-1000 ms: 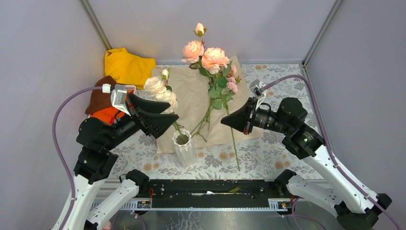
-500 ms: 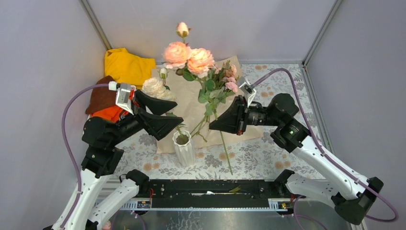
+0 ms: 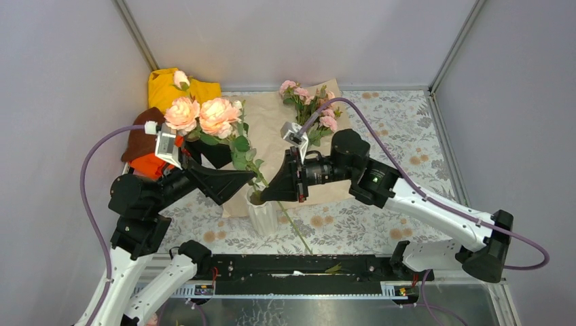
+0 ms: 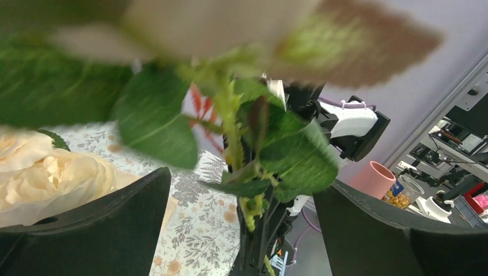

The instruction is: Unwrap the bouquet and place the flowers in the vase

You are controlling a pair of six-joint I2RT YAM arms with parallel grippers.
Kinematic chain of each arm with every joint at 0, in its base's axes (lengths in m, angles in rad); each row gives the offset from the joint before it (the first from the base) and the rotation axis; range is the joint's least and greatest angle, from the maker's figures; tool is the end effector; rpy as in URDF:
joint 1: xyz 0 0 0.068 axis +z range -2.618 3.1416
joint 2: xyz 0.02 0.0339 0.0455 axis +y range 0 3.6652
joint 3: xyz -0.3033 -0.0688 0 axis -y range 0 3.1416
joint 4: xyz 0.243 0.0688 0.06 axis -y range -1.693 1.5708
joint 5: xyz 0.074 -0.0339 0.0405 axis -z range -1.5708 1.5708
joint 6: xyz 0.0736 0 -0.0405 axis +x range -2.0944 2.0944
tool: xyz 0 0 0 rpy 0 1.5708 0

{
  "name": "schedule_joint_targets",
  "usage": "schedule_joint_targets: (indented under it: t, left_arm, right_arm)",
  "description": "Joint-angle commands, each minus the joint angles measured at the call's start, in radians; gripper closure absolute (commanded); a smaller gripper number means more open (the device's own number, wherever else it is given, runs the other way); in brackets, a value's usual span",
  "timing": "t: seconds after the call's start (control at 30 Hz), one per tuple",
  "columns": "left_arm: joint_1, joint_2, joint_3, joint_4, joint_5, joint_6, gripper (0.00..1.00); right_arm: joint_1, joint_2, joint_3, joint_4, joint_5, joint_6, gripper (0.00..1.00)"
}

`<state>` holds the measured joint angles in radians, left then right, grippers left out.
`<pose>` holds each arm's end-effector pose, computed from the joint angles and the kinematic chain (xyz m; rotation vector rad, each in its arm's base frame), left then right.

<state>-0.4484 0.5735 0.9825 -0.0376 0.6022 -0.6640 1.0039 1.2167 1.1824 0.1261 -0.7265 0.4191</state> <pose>0.0628 -0.0765 0.4786 0.4332 1.3135 -1.3046 0.1135 0.2694 0.4614 -1.1125 1.3556 1.6248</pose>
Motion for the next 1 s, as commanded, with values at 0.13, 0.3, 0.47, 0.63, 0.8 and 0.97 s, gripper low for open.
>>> schedule_joint_targets:
  t: [0.13, 0.3, 0.47, 0.63, 0.8, 0.97]
  left_arm:
    - [0.005, -0.027, 0.001, 0.039, -0.025, 0.003, 0.02]
    - [0.005, -0.041, 0.017, 0.005, -0.022, 0.014, 0.30]
    - [0.005, -0.067, 0.040, -0.027, -0.038, 0.033, 0.67]
    - [0.005, -0.090, 0.082, -0.095, -0.092, 0.062, 0.95]
    - [0.005, -0.108, 0.142, -0.149, -0.160, 0.099, 1.00]
    - [0.007, -0.075, 0.278, -0.197, -0.183, 0.167, 1.00]
  right_arm:
    - [0.060, 0.075, 0.094, 0.017, 0.043, -0.040, 1.00]
    - [0.093, 0.115, 0.147, -0.008, 0.060, -0.059, 1.00]
    - [0.116, 0.153, 0.195, -0.039, 0.093, -0.070, 0.94]
    - [0.126, 0.169, 0.220, -0.041, 0.102, -0.067, 0.76]
    - [0.126, 0.160, 0.217, -0.067, 0.128, -0.081, 0.43]
    - [0.126, 0.068, 0.160, -0.101, 0.260, -0.115, 0.26]
